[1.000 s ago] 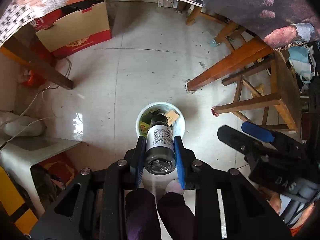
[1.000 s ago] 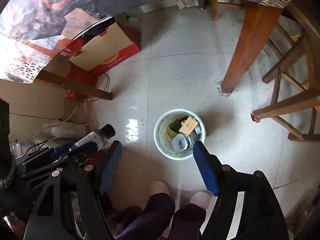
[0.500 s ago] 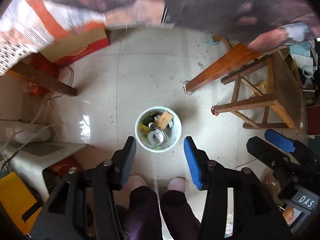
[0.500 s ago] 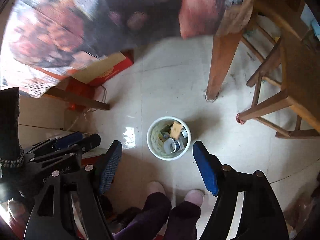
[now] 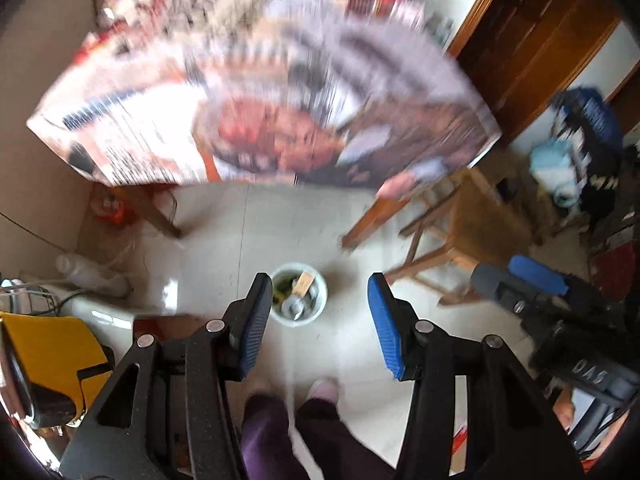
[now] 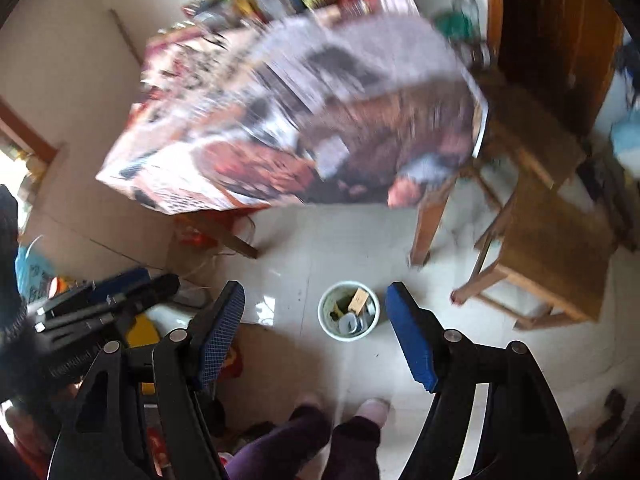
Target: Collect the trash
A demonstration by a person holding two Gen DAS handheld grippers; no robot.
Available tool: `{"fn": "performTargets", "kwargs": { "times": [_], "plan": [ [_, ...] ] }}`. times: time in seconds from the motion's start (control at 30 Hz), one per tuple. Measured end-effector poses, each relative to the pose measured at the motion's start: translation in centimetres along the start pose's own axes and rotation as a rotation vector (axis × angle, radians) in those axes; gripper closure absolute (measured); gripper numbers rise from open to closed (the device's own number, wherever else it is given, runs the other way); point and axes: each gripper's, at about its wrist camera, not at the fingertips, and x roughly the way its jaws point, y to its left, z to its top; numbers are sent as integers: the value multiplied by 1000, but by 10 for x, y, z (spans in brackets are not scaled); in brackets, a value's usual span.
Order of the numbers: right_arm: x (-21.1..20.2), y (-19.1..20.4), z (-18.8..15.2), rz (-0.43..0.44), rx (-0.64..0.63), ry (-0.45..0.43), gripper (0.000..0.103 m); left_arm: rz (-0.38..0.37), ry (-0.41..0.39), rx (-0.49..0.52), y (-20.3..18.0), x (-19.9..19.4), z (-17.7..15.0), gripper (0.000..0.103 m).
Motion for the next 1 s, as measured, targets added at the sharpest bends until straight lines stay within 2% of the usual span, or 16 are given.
{"fn": "performTargets", "kwargs": {
  "times": [0.1, 0.23, 0.33, 0.43, 0.57, 0.73, 0.77, 0.8, 0.83, 0.9, 1.0],
  "plan": [
    [-59, 22, -6, -17, -33, -101, 33, -15, -109, 13, -7, -64, 0, 54],
    [-125, 43, -14, 6, -53, -225, 33, -33, -248, 48, -16, -143, -5, 54],
    [-186, 64, -28, -1, -86, -374, 33, -33, -368, 92, -15, -204, -20, 53],
    [-235, 88, -47, -26, -110, -516, 33, -33, -489, 123, -12, -262, -44, 48],
    [-278, 118, -77, -35, -154, -643, 33, -46, -621, 148, -11, -328, -86, 45],
    [-304, 141, -108, -31, -188, -712, 33, -71, -700, 169, -5, -375, -129, 26],
    [-307, 146, -115, -23, -194, -715, 29, -66, -712, 173, -4, -382, -137, 15],
    [-309, 147, -117, -24, -195, -716, 19, -58, -725, 173, -3, -390, -146, 9],
    [-313, 148, -122, -27, -196, -721, 15, -54, -737, 171, -2, -395, -154, 2],
    [-320, 150, -131, -36, -191, -742, 5, -48, -754, 166, 0, -406, -167, 2],
    [-326, 149, -138, -36, -174, -760, 0, -44, -754, 168, 2, -413, -179, 2]
  ]
}}
